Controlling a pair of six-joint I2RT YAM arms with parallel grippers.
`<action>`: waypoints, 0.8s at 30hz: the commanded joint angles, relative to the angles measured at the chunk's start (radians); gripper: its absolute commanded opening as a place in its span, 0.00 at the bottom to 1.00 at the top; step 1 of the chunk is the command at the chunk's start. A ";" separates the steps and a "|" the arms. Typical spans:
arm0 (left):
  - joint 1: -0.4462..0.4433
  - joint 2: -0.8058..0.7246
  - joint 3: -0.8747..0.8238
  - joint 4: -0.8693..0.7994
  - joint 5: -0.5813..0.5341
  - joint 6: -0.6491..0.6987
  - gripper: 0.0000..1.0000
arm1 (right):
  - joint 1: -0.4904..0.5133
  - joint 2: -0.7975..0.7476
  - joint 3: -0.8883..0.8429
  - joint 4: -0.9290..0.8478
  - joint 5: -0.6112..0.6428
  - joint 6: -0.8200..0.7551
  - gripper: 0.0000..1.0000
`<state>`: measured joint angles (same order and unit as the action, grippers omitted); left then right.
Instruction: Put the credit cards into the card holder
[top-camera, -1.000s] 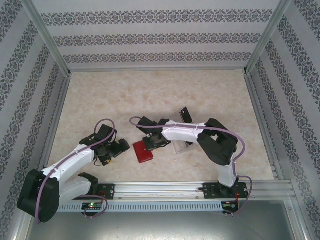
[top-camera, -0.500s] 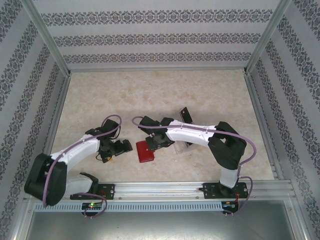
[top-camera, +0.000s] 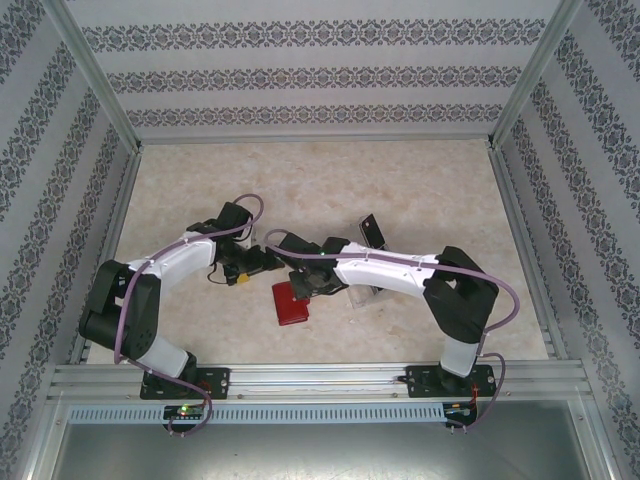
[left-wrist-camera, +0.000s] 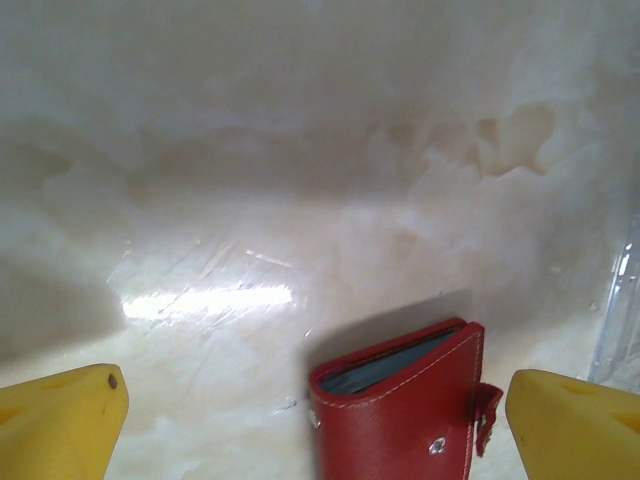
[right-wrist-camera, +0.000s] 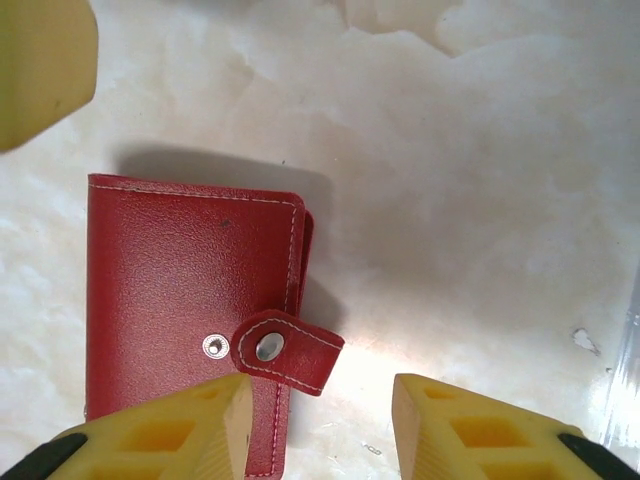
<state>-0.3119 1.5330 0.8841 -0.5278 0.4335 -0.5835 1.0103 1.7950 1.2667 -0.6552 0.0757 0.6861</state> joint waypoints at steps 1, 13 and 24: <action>0.002 0.000 0.003 0.009 -0.028 0.002 0.97 | -0.007 -0.060 -0.044 0.047 0.038 0.059 0.42; -0.037 -0.109 -0.027 0.107 -0.041 -0.288 0.98 | -0.033 -0.174 -0.190 0.150 0.014 0.114 0.41; -0.096 -0.191 -0.103 0.250 -0.103 -0.907 1.00 | -0.017 -0.142 -0.170 0.184 0.012 0.107 0.41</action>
<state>-0.3798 1.3544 0.7979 -0.3393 0.3538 -1.2617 0.9798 1.6394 1.0817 -0.4908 0.0814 0.7872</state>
